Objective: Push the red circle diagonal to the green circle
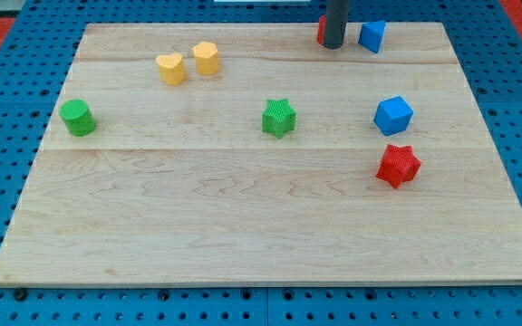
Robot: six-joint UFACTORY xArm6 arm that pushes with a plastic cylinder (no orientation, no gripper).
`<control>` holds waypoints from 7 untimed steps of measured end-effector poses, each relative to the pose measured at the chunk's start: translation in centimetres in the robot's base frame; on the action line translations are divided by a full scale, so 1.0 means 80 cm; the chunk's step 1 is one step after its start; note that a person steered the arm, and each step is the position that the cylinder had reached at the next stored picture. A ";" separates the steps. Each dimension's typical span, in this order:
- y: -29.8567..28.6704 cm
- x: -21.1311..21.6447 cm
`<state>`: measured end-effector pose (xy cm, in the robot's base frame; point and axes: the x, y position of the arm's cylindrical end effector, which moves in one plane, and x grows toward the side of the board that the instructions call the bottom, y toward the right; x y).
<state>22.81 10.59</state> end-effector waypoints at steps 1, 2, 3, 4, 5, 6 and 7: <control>0.028 -0.027; 0.065 -0.045; 0.074 -0.046; 0.064 -0.046; 0.013 -0.031; 0.001 0.032; 0.048 0.127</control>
<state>32.94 14.39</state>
